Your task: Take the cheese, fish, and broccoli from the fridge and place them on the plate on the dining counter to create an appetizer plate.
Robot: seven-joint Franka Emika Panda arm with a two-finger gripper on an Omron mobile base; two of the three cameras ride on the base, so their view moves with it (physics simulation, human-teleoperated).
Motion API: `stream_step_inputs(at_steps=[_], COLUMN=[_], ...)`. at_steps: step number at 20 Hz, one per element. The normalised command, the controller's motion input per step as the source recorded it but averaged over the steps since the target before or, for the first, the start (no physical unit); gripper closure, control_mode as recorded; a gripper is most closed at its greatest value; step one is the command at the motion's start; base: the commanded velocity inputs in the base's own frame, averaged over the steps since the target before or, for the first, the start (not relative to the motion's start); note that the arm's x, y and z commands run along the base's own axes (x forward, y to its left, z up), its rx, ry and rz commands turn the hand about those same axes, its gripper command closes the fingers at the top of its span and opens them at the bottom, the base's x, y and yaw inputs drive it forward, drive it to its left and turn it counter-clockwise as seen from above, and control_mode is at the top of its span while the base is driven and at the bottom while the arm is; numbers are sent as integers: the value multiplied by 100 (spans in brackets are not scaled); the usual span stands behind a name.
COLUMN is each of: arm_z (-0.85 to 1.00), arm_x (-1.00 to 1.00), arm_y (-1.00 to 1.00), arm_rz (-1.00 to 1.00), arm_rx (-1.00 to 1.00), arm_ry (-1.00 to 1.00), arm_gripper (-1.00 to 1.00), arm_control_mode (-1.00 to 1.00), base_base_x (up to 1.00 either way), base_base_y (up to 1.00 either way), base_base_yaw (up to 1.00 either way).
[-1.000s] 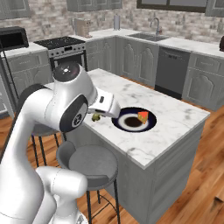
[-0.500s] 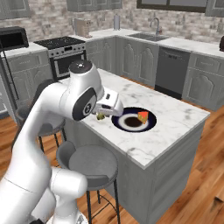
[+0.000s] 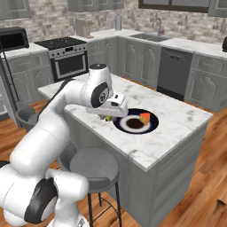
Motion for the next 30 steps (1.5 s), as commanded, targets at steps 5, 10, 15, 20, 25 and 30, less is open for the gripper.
stream_step_inputs(at_steps=[5,10,15,20,25,30], arm_z=[-56,-43,-42,-40,-32,-31], arm_x=[71,51,49,50,59,62], arm_y=[-1,-14,-26,-29,-25,-25], arm_rz=[0,-1,-1,0,0,0], arm_rx=[0,0,0,0,0,1], arm_ry=[13,0,0,0,0,0], arm_gripper=[100,100,100,100,100,100], arm_control_mode=[-100,-100,-100,-100,-100,-100], base_base_x=[0,0,0,0,0,0], base_base_y=[0,0,0,0,0,0], base_base_yaw=[0,0,0,0,0,0])
